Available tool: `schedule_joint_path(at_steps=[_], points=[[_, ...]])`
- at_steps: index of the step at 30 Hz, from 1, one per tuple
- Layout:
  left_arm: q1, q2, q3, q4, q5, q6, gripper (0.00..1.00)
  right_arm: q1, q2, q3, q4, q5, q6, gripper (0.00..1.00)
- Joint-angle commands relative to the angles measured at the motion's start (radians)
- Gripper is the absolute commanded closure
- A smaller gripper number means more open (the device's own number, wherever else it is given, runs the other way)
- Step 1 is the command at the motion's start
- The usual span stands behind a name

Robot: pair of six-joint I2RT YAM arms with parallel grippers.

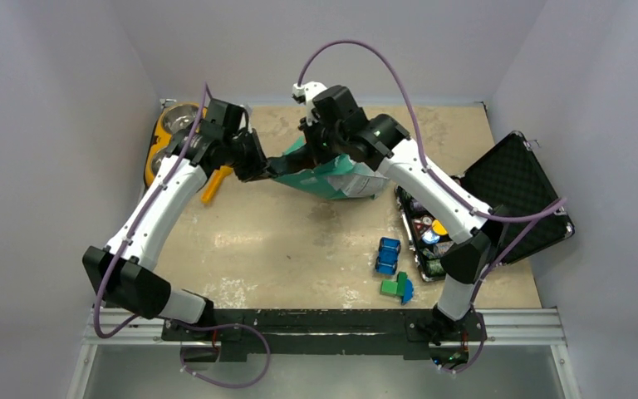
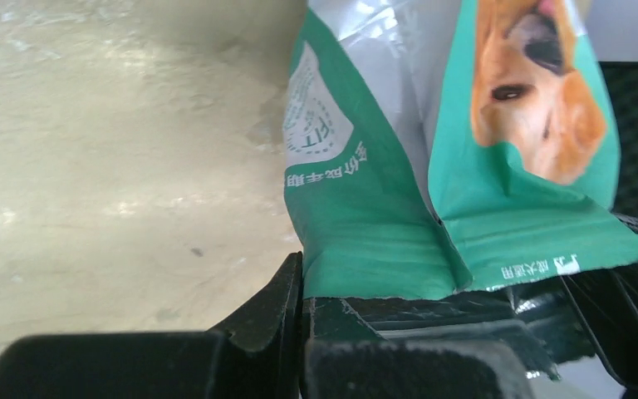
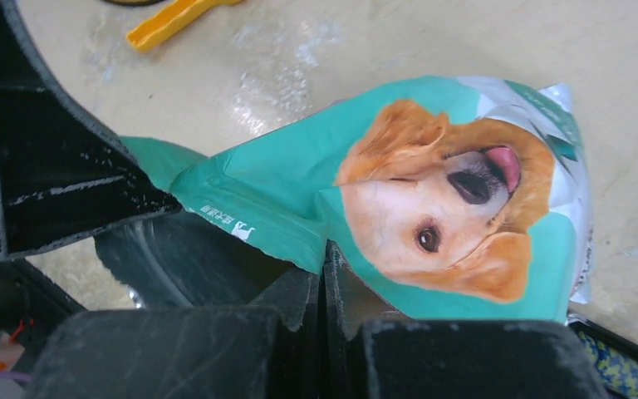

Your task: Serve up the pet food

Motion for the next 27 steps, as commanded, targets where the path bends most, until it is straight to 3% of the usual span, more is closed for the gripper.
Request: schedule_joint_path(at_steps=[1, 5, 8, 15, 19, 23, 24, 27], points=[[0.034, -0.089, -0.085, 0.004, -0.076, 0.136, 1.0, 0.017, -0.101, -0.055, 0.068, 0.034, 0.021, 1.0], [0.033, -0.148, -0.174, 0.037, -0.057, 0.14, 1.0, 0.017, -0.123, -0.098, 0.082, 0.064, 0.017, 1.0], [0.034, -0.178, -0.212, 0.043, -0.032, 0.158, 1.0, 0.017, -0.101, -0.032, 0.048, 0.089, 0.0, 1.0], [0.035, -0.164, -0.149, 0.019, -0.021, 0.205, 1.0, 0.017, -0.059, 0.097, 0.02, 0.054, 0.058, 1.0], [0.034, -0.17, -0.111, 0.029, 0.014, 0.192, 1.0, 0.018, -0.044, 0.135, -0.082, -0.001, 0.16, 1.0], [0.04, -0.18, -0.135, 0.007, -0.019, 0.169, 1.0, 0.04, -0.048, 0.093, -0.127, -0.019, 0.179, 1.0], [0.049, -0.182, -0.154, 0.016, -0.013, 0.157, 0.99, 0.046, -0.047, 0.078, -0.122, -0.032, 0.175, 1.0], [0.079, -0.209, -0.2, 0.067, 0.038, 0.09, 0.69, 0.061, -0.05, 0.063, -0.099, -0.056, 0.16, 1.0]])
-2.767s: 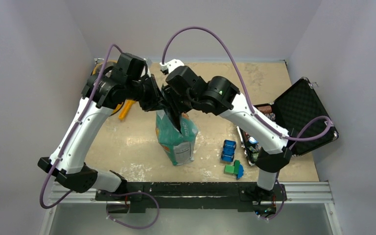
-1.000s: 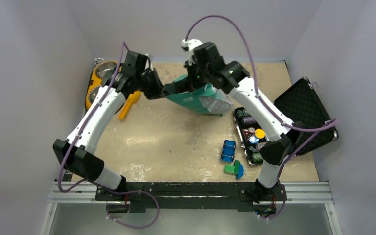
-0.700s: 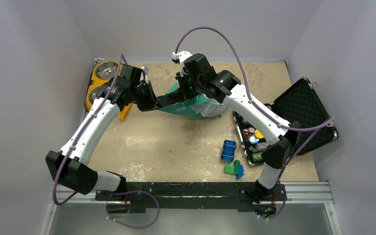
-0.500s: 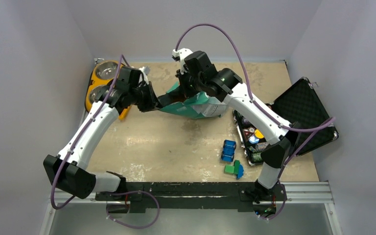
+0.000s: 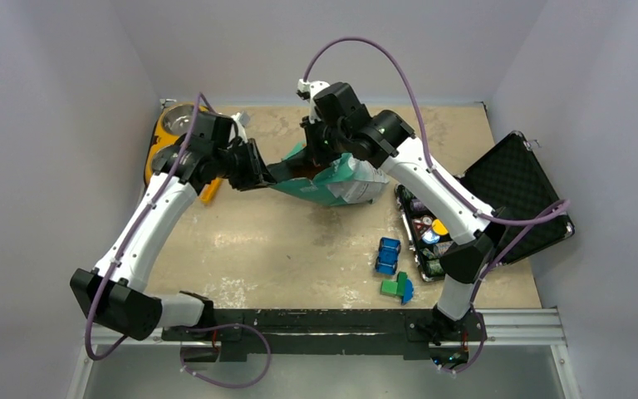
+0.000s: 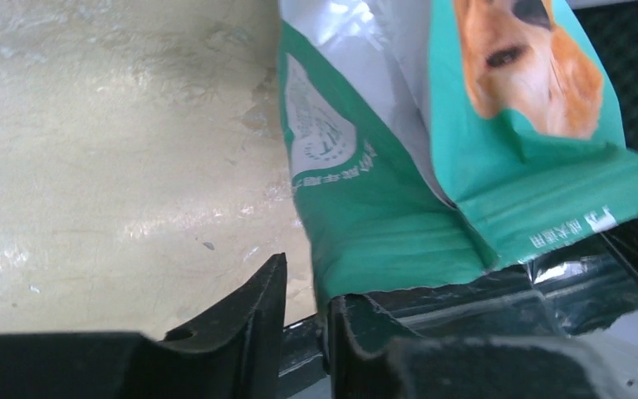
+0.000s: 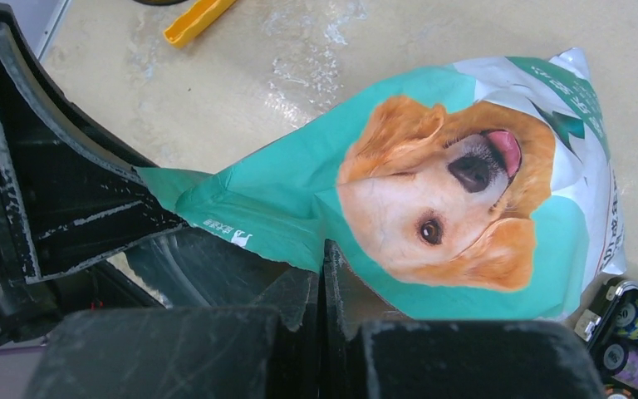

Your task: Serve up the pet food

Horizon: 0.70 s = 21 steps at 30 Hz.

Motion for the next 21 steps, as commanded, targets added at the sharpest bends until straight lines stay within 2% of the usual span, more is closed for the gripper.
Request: schedule_joint_path(at_steps=[1, 4, 7, 9, 12, 13, 15, 17, 19, 21], points=[[0.061, -0.092, -0.04, 0.026, -0.032, -0.069, 0.62, 0.016, -0.058, 0.019, -0.015, -0.047, 0.029, 1.0], [0.061, -0.228, -0.065, -0.003, -0.142, -0.116, 0.43, 0.018, -0.077, 0.024, -0.019, -0.055, 0.032, 1.0], [0.064, -0.347, -0.064, -0.116, -0.283, -0.166, 0.28, 0.02, -0.114, -0.025, -0.01, -0.088, 0.033, 1.0], [0.064, -0.383, -0.088, -0.174, -0.302, -0.248, 0.26, 0.026, -0.151, -0.098, 0.026, -0.101, 0.027, 1.0], [0.071, -0.378, -0.188, -0.218, -0.299, -0.481, 0.39, 0.045, -0.186, -0.162, 0.063, -0.106, -0.005, 1.0], [0.075, -0.377, -0.254, -0.147, -0.259, -0.53, 0.43, 0.051, -0.196, -0.175, 0.073, -0.106, -0.015, 1.0], [0.089, -0.347, -0.396, 0.108, -0.123, -0.636, 0.5, 0.056, -0.215, -0.2, 0.093, -0.112, -0.024, 1.0], [0.09, -0.254, -0.501, 0.346, -0.024, -0.748, 0.59, 0.058, -0.229, -0.219, 0.106, -0.12, -0.024, 1.0], [0.078, -0.107, -0.486, 0.503, 0.057, -0.79, 0.66, 0.058, -0.229, -0.22, 0.104, -0.115, -0.024, 1.0], [0.04, 0.035, -0.398, 0.548, 0.111, -0.767, 0.68, 0.058, -0.222, -0.212, 0.095, -0.108, -0.024, 1.0]])
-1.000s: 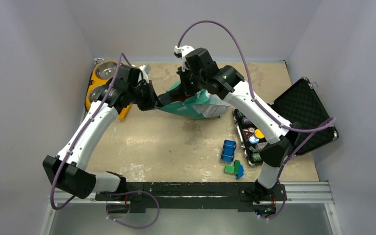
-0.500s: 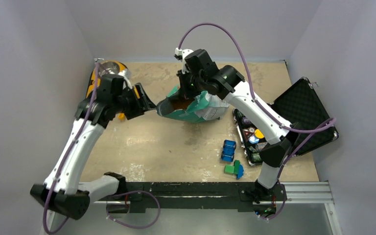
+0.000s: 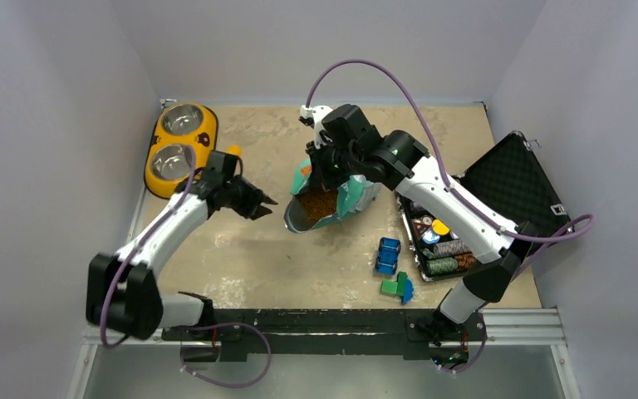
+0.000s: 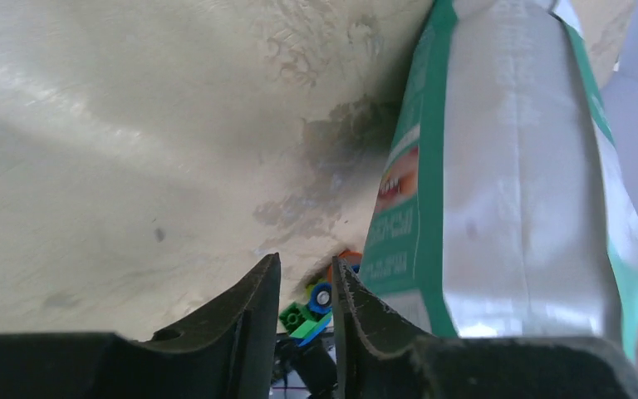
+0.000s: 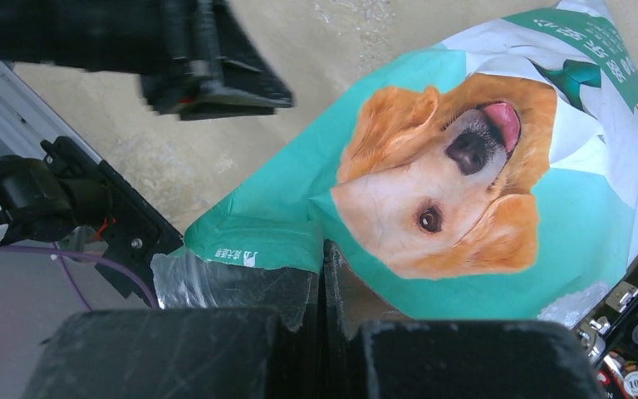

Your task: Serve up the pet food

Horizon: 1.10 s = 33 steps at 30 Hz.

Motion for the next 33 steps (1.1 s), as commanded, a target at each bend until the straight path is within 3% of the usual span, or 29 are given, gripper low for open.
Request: schedule_joint_path(at_steps=[1, 6, 10, 12, 15, 18, 22, 26, 28, 29, 33], points=[[-0.061, 0.272, 0.107, 0.345, 0.208, -0.14, 0.69, 0.0, -0.05, 0.024, 0.079, -0.021, 0.0, 1.0], [-0.135, 0.505, 0.072, 0.724, 0.31, -0.359, 0.73, 0.001, -0.041, 0.043, 0.064, -0.017, 0.003, 1.0], [-0.164, 0.68, 0.19, 0.844, 0.372, -0.414, 0.73, -0.001, -0.037, 0.036, 0.056, 0.02, -0.014, 1.0], [-0.162, 0.751, 0.235, 0.981, 0.345, -0.459, 0.72, -0.004, -0.037, 0.012, 0.065, 0.045, -0.024, 1.0], [-0.142, 0.884, 0.364, 1.116, 0.307, -0.497, 0.72, -0.034, -0.027, -0.027, 0.089, 0.092, -0.018, 1.0], [-0.128, 1.036, 0.619, 1.124, 0.318, -0.51, 0.7, -0.078, 0.035, 0.042, 0.07, 0.115, -0.03, 1.0], [-0.093, 1.165, 0.811, 1.09, 0.317, -0.498, 0.69, -0.137, 0.128, 0.142, 0.028, 0.116, -0.029, 1.0], [-0.048, 1.096, 0.726, 0.973, 0.333, -0.371, 0.68, -0.157, 0.197, 0.179, -0.001, 0.129, -0.025, 1.0], [-0.025, 1.006, 0.641, 0.835, 0.332, -0.22, 0.67, -0.157, 0.225, 0.202, -0.019, 0.135, -0.014, 1.0], [-0.014, 0.957, 0.61, 0.687, 0.323, -0.114, 0.66, -0.157, 0.232, 0.204, -0.024, 0.139, -0.001, 1.0], [0.05, 0.757, 0.521, 0.274, 0.182, 0.231, 0.63, -0.145, 0.251, 0.171, -0.024, 0.081, 0.038, 1.0]])
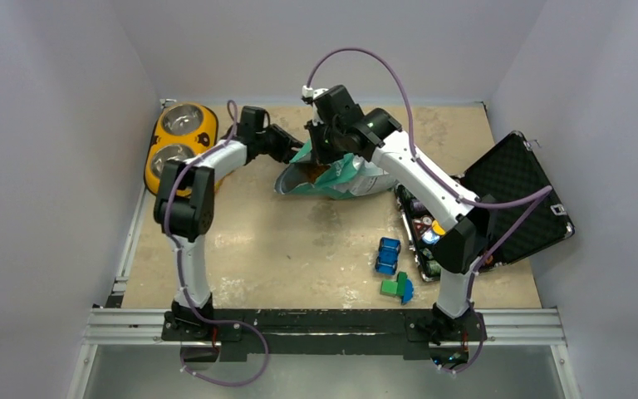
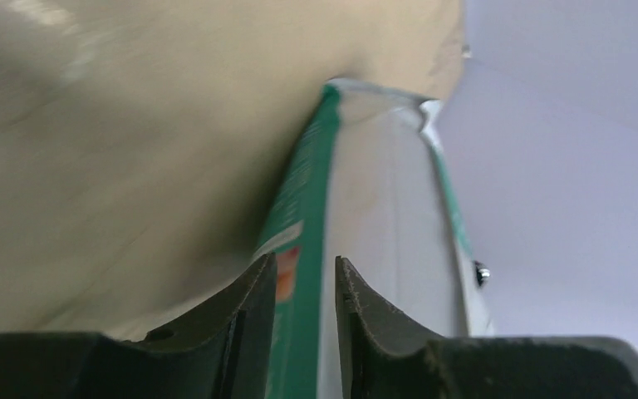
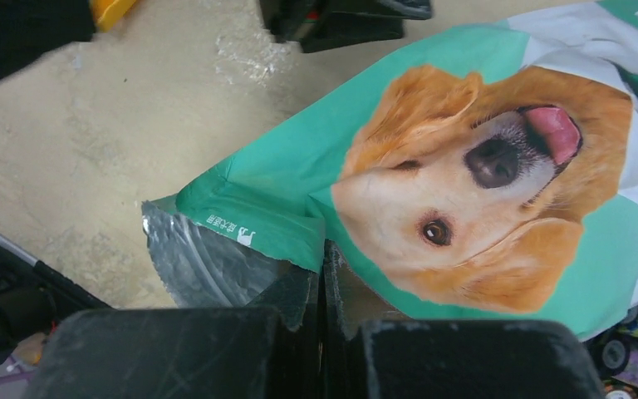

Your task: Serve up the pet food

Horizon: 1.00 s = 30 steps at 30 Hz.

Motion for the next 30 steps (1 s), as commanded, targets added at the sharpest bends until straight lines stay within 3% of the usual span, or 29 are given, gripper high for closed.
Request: schedule_joint_path(at_steps=[1, 7, 12, 16, 18, 21, 27, 30], points=[[0.079, -0.267, -0.091, -0.472, -0.147, 0.439, 0.62, -0.001, 0.02, 0.001, -0.049, -0.008, 0.041, 1.0], [0.144, -0.544, -0.065, -0.801, -0.318, 0.743, 0.49, 0.05, 0.033, -0.045, -0.111, -0.028, 0.043, 1.0], [0.145, -0.849, -0.213, -0.909, -0.34, 0.814, 0.39, 0.05, -0.134, -0.128, -0.054, 0.039, 0.014, 1.0], [0.146, -1.011, -0.329, -0.945, -0.325, 0.854, 0.35, 0.067, -0.149, -0.226, 0.044, 0.005, 0.04, 1.0], [0.148, -1.037, -0.347, -0.973, -0.317, 0.866, 0.34, 0.087, -0.044, -0.232, 0.069, -0.07, 0.095, 1.0], [0.148, -1.065, -0.358, -0.976, -0.288, 0.878, 0.34, 0.127, 0.088, -0.087, -0.065, -0.077, 0.131, 1.0], [0.148, -1.103, -0.396, -0.948, -0.29, 0.895, 0.35, 0.137, -0.097, -0.084, -0.13, 0.087, 0.03, 1.0], [0.148, -1.091, -0.398, -0.943, -0.313, 0.924, 0.35, 0.141, -0.128, -0.17, -0.058, 0.098, 0.043, 1.0]])
